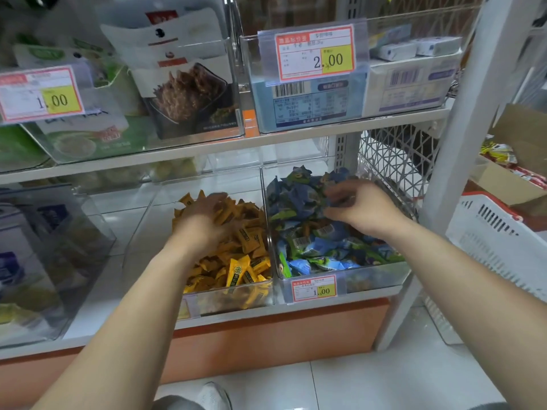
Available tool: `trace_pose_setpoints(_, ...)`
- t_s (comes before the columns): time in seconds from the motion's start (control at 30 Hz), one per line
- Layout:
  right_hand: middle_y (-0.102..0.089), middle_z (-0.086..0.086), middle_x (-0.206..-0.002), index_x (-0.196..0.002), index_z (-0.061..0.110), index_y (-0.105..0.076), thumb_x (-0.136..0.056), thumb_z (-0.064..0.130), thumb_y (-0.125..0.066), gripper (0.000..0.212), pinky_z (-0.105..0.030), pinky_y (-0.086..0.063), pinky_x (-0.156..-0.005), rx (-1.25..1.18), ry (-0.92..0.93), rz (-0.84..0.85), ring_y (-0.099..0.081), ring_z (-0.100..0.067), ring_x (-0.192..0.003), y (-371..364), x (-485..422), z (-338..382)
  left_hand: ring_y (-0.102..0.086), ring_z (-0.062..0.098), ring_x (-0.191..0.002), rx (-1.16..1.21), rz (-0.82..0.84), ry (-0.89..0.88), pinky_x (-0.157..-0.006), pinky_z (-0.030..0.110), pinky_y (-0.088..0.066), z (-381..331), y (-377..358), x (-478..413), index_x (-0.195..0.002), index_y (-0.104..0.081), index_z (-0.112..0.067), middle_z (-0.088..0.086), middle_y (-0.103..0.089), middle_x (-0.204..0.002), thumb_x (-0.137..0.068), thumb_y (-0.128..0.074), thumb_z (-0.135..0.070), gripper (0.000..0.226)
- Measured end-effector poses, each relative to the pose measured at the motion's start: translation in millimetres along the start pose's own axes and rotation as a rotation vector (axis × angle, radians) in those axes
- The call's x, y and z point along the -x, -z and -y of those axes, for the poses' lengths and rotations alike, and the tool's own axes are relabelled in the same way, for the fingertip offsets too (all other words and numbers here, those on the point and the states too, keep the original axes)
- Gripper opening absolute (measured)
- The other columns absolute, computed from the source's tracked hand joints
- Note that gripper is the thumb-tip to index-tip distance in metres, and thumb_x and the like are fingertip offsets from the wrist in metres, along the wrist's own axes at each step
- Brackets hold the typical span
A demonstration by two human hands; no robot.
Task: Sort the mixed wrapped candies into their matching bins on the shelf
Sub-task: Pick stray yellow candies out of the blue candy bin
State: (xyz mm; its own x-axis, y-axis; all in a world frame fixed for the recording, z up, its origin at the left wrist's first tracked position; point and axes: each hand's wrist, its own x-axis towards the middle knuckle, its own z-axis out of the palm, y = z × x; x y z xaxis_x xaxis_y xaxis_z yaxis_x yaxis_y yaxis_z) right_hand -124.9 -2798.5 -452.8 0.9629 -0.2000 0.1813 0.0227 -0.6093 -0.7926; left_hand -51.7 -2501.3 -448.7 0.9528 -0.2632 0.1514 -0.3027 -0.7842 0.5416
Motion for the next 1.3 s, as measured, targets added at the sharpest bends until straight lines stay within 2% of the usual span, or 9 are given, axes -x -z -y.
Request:
trace_pose_setpoints(0.17,-0.072,0.006,-0.108,-0.116,0.023,-0.071,-0.082,0.035,-0.078,0.037,-0.026,-0.05,-0.087,0.299,0.02,0.145,-0.066,-0.01,-0.096,24.7,4.7,-10.3,-0.052,0.029,-0.127,-0.254,-0.051,-0.01,-0.097,0.036,-0.044,-7.1,4.9,0.5,-0.143,-0.05,-0.024,0.009,-0.054,-0.142,-0.088,-0.069,-0.043,0.061)
trace_pose_setpoints(0.3,-0.073,0.005,-0.107,-0.118,0.021,-0.071,-0.085,0.037,-0.074,0.036,-0.026,-0.05,-0.085,0.361,0.026,0.2,-0.067,-0.014,-0.098,28.6,10.8,-16.5,-0.062,0.022,-0.11,-0.156,-0.171,-0.179,-0.09,0.034,-0.049,-54.7,-2.8,9.7,-0.127,-0.063,-0.028,0.002,-0.065,-0.127,-0.09,-0.064,-0.042,0.04)
trace_pose_setpoints(0.47,-0.069,0.009,-0.11,-0.129,0.024,-0.065,-0.086,0.035,-0.074,0.045,-0.027,-0.051,-0.084,0.493,-0.005,0.462,-0.065,-0.014,-0.098,19.3,20.3,-27.7,-0.061,0.012,-0.106,-0.043,0.051,-0.5,-0.091,0.028,-0.048,-111.0,-48.2,29.1,-0.118,-0.069,-0.023,-0.005,-0.07,-0.115,-0.09,-0.065,-0.035,0.031)
trace_pose_setpoints(0.57,-0.067,0.012,-0.092,-0.115,0.026,-0.069,-0.086,0.027,-0.073,0.03,-0.019,-0.043,-0.068,0.517,0.049,0.321,-0.064,-0.015,-0.091,17.7,19.0,-33.1,-0.06,0.012,-0.11,-0.042,0.21,-0.543,-0.093,0.025,-0.045,-121.9,-77.8,31.4,-0.12,-0.068,-0.022,-0.005,-0.069,-0.119,-0.089,-0.067,-0.033,0.033)
trace_pose_setpoints(0.7,-0.068,-0.004,-0.101,-0.104,0.022,-0.065,-0.081,0.015,-0.068,0.025,-0.037,-0.053,-0.079,0.611,0.062,0.063,-0.064,-0.029,-0.096,20.4,16.1,-32.8,-0.057,0.014,-0.119,-0.12,0.432,-0.478,-0.097,0.029,-0.046,-112.4,-99.5,21.2,-0.125,-0.065,-0.027,-0.006,-0.064,-0.131,-0.087,-0.067,-0.052,0.046)
trace_pose_setpoints(0.77,-0.063,-0.001,-0.09,-0.1,0.022,-0.063,-0.081,0.013,-0.068,0.021,-0.033,-0.05,-0.074,0.544,0.083,0.045,-0.062,-0.027,-0.09,21.5,15.2,-30.3,-0.056,0.013,-0.121,-0.129,0.512,-0.421,-0.098,0.03,-0.045,-106.7,-101.7,14.6,-0.122,-0.067,-0.031,-0.007,-0.062,-0.133,-0.084,-0.064,-0.063,0.05)
trace_pose_setpoints(1.0,-0.069,0.018,-0.08,-0.091,0.031,-0.07,-0.088,0.019,-0.068,0.013,-0.014,-0.045,-0.063,0.438,0.053,0.488,-0.063,0.001,-0.075,26.3,19.9,-29.6,-0.059,0.013,-0.114,-0.181,0.617,-0.43,-0.097,0.036,-0.048,-105.7,-102.0,3.2,-0.122,-0.067,-0.035,-0.009,-0.065,-0.128,-0.087,-0.059,-0.064,0.047)
trace_pose_setpoints(1.2,-0.067,0.02,-0.09,-0.117,0.026,-0.072,-0.087,0.016,-0.07,0.031,-0.003,-0.04,-0.061,0.477,-0.003,0.559,-0.06,0.01,-0.078,22.0,17.2,-43.2,-0.058,0.008,-0.087,-0.331,0.522,-0.508,-0.072,0.031,-0.053,-108.8,-93.5,2.6,-0.094,-0.072,-0.042,-0.021,-0.06,-0.087,-0.086,-0.063,-0.048,0.014)
trace_pose_setpoints(1.3,-0.064,0.022,-0.09,-0.121,0.028,-0.071,-0.085,0.021,-0.074,0.036,-0.005,-0.036,-0.059,0.535,0.016,0.557,-0.054,0.01,-0.074,14.4,15.5,-45.0,-0.056,0.008,-0.088,-0.383,0.425,-0.486,-0.063,0.027,-0.044,-102.1,-89.4,1.6,-0.091,-0.071,-0.042,-0.02,-0.055,-0.084,-0.084,-0.064,-0.049,0.012)
